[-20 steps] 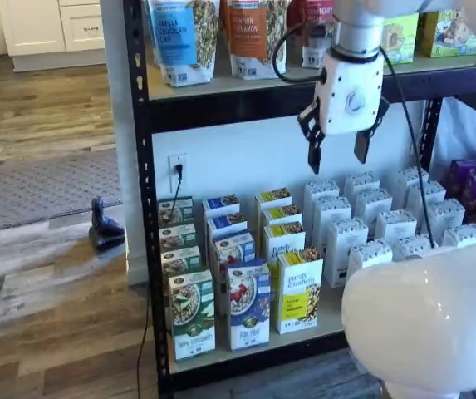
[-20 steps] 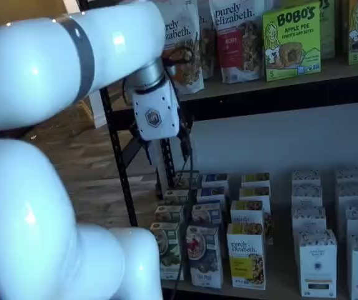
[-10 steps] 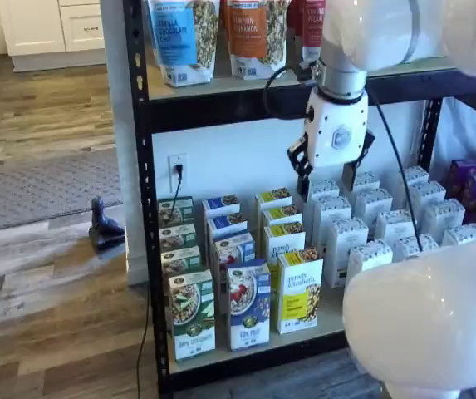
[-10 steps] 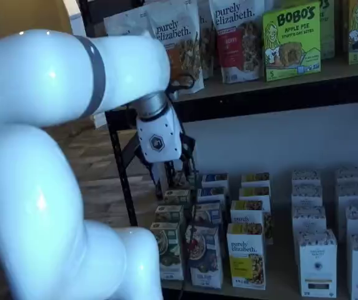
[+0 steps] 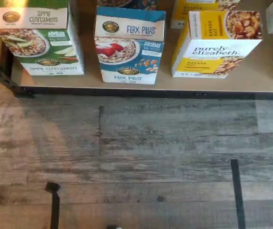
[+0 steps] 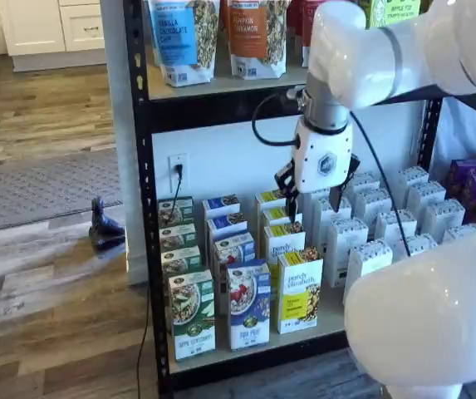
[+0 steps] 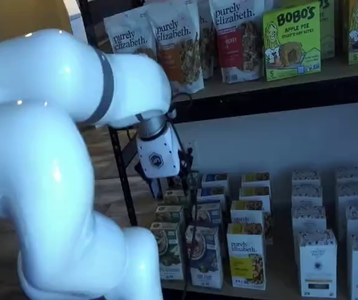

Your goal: Pick up the blue and white box that is on the bottom shelf, the second box from the left

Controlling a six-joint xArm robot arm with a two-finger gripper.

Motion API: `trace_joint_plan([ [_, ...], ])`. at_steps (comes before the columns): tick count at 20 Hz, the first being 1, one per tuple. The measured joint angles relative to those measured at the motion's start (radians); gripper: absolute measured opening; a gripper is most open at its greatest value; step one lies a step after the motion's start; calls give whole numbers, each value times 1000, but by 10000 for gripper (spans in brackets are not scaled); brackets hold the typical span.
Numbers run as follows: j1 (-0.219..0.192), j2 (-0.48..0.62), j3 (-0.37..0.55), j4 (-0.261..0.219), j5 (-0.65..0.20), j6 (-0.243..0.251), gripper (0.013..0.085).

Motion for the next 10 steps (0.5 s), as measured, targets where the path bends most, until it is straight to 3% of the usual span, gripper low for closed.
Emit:
trace_joint_plan([
  [4, 13, 50, 8, 12, -42, 9, 850],
  [10, 31, 121, 38, -26, -158, 57, 850],
])
